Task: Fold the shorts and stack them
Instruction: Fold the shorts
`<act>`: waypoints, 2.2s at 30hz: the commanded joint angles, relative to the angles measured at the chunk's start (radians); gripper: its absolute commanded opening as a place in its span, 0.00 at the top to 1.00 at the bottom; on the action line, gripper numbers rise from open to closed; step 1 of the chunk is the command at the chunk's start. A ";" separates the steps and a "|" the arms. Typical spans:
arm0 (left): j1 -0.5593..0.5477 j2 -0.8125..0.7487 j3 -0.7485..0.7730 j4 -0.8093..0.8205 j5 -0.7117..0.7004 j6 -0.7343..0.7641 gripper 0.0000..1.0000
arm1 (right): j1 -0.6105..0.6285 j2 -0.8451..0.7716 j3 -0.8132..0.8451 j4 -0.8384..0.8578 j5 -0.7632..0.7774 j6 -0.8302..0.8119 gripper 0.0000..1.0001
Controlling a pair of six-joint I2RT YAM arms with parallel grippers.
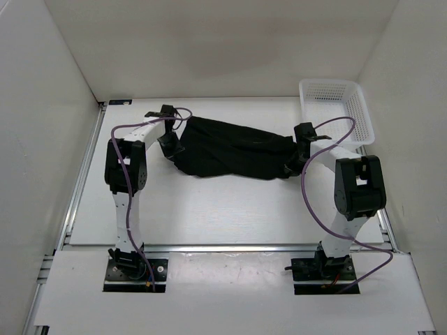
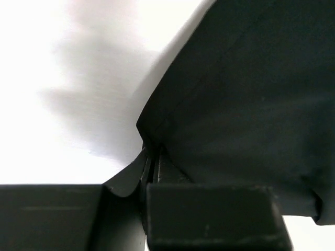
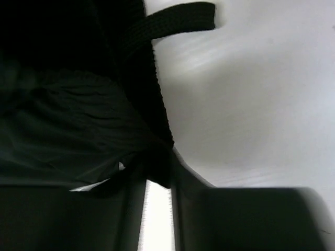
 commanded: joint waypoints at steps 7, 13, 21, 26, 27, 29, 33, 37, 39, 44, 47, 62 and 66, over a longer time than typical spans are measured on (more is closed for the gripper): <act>0.015 -0.303 -0.272 0.002 -0.105 -0.024 0.90 | 0.041 -0.064 -0.020 0.022 0.075 -0.022 1.00; 0.015 -0.495 -0.467 0.002 -0.105 -0.047 0.90 | 0.103 -0.170 -0.103 -0.027 0.104 -0.031 1.00; -0.005 -0.629 -0.624 -0.010 -0.053 -0.073 0.47 | 0.175 -0.271 -0.176 -0.139 0.179 -0.039 0.44; -0.005 -0.653 -0.487 -0.117 -0.123 -0.062 0.00 | 0.253 -0.308 0.024 -0.289 0.368 -0.089 0.10; -0.005 -0.653 -0.431 -0.117 -0.137 -0.062 0.00 | 0.253 -0.308 0.041 -0.289 0.368 -0.099 0.10; -0.005 -0.637 -0.380 -0.129 -0.137 -0.053 0.04 | 0.253 -0.294 0.076 -0.289 0.368 -0.099 0.18; -0.005 -0.549 -0.282 -0.119 -0.109 -0.031 0.65 | 0.253 -0.204 0.153 -0.248 0.332 -0.108 0.77; -0.005 -0.450 -0.213 -0.094 -0.086 -0.022 0.89 | 0.262 -0.078 0.258 -0.222 0.296 -0.117 0.95; -0.005 -0.397 -0.185 -0.094 -0.077 -0.022 0.89 | 0.262 -0.032 0.318 -0.222 0.284 -0.126 0.99; -0.005 -0.284 -0.122 -0.085 -0.066 -0.013 0.89 | 0.262 0.131 0.410 -0.213 0.302 -0.126 1.00; -0.005 -0.250 -0.099 -0.085 -0.057 -0.013 0.89 | 0.262 0.230 0.467 -0.226 0.394 -0.126 1.00; -0.005 -0.238 0.023 -0.113 -0.076 0.030 0.89 | 0.244 0.166 0.628 -0.236 0.422 -0.220 0.27; -0.005 -0.238 0.045 -0.136 -0.066 0.030 0.87 | 0.206 0.258 0.751 -0.286 0.408 -0.244 0.27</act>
